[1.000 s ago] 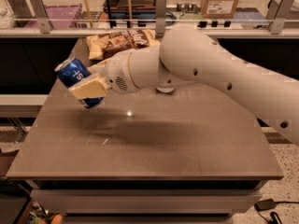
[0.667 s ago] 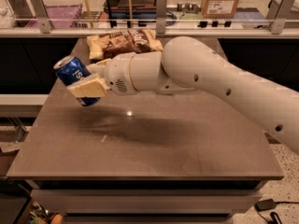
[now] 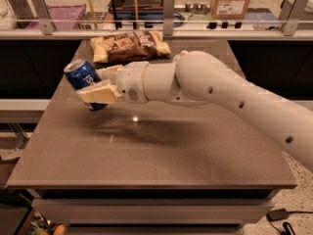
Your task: Place pepsi can upright
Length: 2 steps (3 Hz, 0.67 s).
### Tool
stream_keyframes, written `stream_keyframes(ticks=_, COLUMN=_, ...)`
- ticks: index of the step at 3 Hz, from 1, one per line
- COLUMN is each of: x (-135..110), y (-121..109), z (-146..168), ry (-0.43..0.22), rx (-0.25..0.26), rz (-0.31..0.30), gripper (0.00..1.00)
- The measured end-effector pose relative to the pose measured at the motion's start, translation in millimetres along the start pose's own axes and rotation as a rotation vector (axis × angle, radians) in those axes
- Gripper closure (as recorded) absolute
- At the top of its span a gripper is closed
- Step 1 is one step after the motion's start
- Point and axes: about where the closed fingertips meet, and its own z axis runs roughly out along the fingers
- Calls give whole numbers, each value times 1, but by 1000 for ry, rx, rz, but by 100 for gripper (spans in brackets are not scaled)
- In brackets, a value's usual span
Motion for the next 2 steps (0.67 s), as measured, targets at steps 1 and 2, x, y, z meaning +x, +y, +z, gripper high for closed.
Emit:
stream_keyframes(ticks=1, x=15, y=-7, z=-6, ry=18, rx=29, rz=21, gripper=100)
stream_keyframes(ticks=2, x=28, y=-12, z=-10, ry=30, rx=46, rz=43, gripper=100)
